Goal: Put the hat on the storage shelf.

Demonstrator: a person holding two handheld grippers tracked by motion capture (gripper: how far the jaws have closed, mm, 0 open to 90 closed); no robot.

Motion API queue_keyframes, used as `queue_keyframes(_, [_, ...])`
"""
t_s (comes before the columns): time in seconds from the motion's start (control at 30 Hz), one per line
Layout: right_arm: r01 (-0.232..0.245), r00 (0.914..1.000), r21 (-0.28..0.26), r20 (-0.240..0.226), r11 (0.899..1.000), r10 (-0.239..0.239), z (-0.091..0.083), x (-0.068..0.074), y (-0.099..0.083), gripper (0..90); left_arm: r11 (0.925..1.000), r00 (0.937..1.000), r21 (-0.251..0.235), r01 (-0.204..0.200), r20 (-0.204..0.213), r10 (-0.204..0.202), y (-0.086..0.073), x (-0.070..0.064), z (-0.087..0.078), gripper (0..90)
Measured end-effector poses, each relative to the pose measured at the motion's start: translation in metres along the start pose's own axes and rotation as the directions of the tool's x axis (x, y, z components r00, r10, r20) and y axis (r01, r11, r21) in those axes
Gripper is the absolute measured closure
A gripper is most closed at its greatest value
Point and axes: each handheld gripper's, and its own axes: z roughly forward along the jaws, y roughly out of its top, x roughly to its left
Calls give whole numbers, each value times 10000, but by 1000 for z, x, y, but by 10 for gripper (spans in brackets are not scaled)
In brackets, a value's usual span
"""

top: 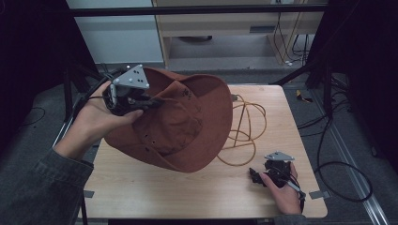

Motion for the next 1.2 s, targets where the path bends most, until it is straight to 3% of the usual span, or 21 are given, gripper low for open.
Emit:
queue_keyframes(0.63, [36, 10000, -13, 19, 10000, -36, 0, 0, 0, 4, 9995, 9995, 14, -312, 51, 312, 33, -1, 17, 885])
queue_keyframes(1.2, [39, 10000, -20, 15, 10000, -39, 0, 0, 0, 4, 9984, 9982, -29, -563, 216, 564, 67, -4, 43, 885])
